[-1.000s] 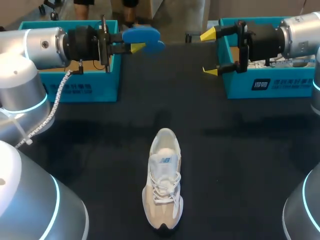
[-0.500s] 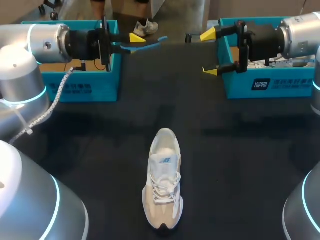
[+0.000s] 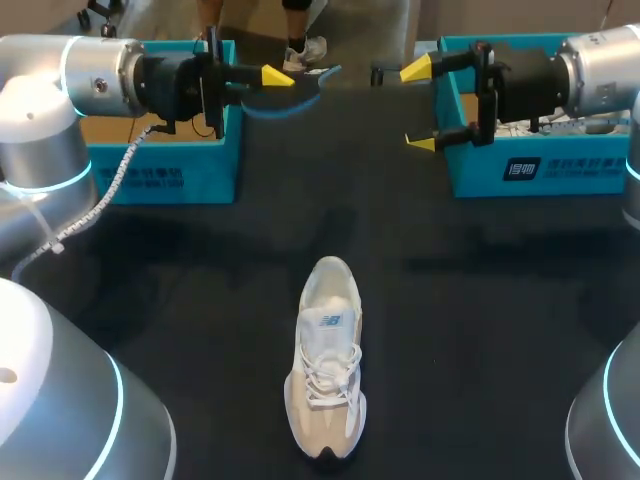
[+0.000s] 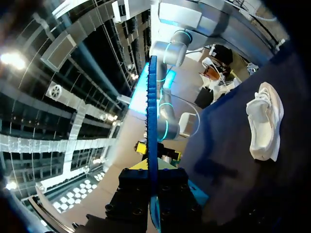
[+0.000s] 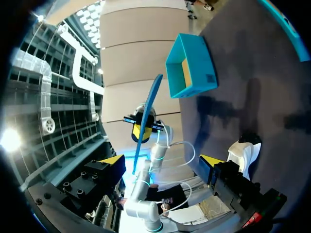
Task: Take the shoe out of the shoebox, open the shoe tongue, remove and reinsert the insole, then place the shoe into the shoebox
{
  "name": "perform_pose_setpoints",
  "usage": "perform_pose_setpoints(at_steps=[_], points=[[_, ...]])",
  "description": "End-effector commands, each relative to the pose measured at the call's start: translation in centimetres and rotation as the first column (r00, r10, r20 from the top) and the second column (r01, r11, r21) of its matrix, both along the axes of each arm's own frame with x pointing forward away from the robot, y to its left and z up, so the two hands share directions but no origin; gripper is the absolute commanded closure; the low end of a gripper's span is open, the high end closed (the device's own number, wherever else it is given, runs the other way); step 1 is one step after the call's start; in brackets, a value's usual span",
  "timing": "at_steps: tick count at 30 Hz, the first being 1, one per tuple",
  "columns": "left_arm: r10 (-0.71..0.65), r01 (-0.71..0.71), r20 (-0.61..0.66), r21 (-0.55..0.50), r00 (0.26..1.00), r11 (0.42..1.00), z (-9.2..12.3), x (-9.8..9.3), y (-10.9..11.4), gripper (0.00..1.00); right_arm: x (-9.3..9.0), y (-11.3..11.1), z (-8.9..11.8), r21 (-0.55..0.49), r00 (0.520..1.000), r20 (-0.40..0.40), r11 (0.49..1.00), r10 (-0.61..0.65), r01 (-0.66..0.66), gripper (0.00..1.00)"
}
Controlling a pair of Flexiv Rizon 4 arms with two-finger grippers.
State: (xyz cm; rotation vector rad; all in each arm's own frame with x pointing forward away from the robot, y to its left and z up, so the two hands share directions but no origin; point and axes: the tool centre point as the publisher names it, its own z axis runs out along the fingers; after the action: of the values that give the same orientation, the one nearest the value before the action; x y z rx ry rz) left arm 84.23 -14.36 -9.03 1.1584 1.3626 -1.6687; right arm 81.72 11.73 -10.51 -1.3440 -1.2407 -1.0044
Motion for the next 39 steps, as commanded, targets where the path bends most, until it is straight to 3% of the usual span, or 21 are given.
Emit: perform_pose_setpoints(at_steps=[1, 5, 23, 39], points=[[-0.001, -0.009, 0.197, 0.046, 0.980, 0.999, -0.2, 0.5, -0.2, 1.00, -0.1, 0.1, 0.0, -0.003, 1.000, 0.000, 1.000, -0.002, 0.002, 0.00], [0.094, -0.131, 0.315, 0.098, 0.945, 0.987, -0.1, 0.1, 0.0, 1.00, -0.1, 0.1, 0.0, -0.003, 1.000, 0.000, 1.000, -0.002, 0.002, 0.00], [0.097, -0.142, 0.335, 0.113, 0.937, 0.983, -0.3, 0.7, -0.2, 1.00, -0.1, 0.1, 0.0, -0.003, 1.000, 0.000, 1.000, -0.002, 0.002, 0.00], [0.100, -0.143, 0.329, 0.111, 0.939, 0.983, -1.4, 1.3, -0.8, 1.00, -0.6, 2.7, -0.6, -0.037, 0.999, 0.027, 0.999, -0.030, 0.031, 0.00]])
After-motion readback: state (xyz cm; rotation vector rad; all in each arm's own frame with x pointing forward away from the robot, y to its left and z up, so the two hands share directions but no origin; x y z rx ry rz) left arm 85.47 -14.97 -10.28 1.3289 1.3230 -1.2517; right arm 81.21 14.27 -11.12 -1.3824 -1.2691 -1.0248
